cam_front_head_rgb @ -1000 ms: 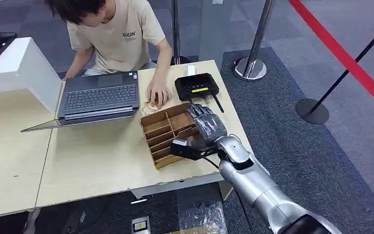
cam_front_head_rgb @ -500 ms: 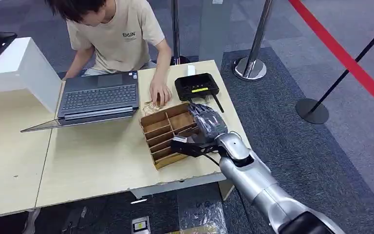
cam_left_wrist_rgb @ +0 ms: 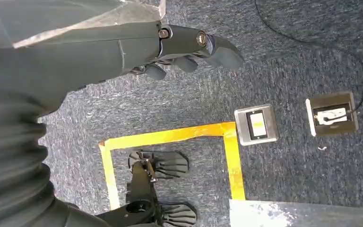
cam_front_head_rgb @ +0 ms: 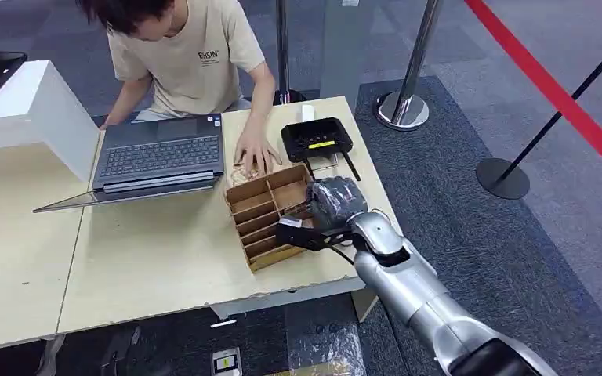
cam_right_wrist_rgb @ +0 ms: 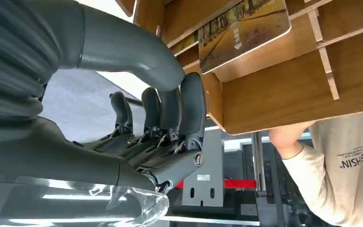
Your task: Pass the card to the sensor for recognition and then transmit it.
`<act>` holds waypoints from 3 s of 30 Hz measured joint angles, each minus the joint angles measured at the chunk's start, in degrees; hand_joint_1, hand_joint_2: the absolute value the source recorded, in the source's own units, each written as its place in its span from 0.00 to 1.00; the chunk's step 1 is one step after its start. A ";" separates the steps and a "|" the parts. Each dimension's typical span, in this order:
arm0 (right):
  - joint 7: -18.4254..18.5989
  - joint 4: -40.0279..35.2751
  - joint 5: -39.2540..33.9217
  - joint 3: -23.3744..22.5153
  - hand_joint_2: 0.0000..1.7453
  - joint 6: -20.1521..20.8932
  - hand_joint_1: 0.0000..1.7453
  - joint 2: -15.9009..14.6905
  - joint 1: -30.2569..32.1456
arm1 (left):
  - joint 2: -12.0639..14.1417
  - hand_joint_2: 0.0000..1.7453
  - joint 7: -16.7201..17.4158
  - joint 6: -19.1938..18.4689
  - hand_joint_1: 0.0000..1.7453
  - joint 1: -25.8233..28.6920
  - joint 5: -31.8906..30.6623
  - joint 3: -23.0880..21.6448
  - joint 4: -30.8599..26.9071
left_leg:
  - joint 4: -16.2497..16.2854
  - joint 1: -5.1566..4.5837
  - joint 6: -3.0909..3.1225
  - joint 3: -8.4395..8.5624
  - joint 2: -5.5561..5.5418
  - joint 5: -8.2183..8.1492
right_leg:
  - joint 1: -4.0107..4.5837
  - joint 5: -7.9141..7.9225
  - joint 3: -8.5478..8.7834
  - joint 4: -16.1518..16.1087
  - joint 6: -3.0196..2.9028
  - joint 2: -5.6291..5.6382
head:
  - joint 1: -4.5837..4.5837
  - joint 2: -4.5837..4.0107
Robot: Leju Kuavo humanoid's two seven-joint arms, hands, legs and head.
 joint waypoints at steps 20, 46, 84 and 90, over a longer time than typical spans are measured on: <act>0.83 -1.16 0.00 -0.02 1.00 1.79 0.31 -0.33 0.13 | -0.28 1.00 0.02 -0.04 0.00 -0.06 -0.02 0.00 0.00 | 0.00 0.00 0.00 0.00 0.01 0.00 | 0.00 0.00 -0.01 0.00 0.00 0.00 | 0.02 0.00; 0.15 -1.20 -0.15 0.04 1.00 3.89 0.59 0.90 -2.50 | -0.81 1.00 1.18 -0.63 0.00 -0.96 -1.40 -0.11 -0.09 | 0.00 0.00 0.00 -0.02 0.00 0.00 | 0.00 0.00 -0.01 0.00 0.00 0.00 | 0.00 0.00; -1.88 7.21 -1.05 0.92 1.00 3.56 0.43 3.83 -5.89 | -1.88 1.00 2.19 -0.70 0.00 -1.75 -1.81 -0.83 -0.42 | 0.00 0.00 0.00 -0.02 0.00 0.00 | 0.00 0.00 -0.01 0.00 0.00 0.00 | 0.00 0.00; -2.14 8.39 -1.05 1.09 1.00 3.63 0.43 4.17 -6.77 | -2.21 1.00 2.75 -0.68 0.00 -1.96 -1.84 -0.85 -0.44 | 0.00 0.00 0.00 -0.02 0.00 0.00 | 0.00 0.00 -0.01 0.00 0.00 0.00 | 0.02 0.00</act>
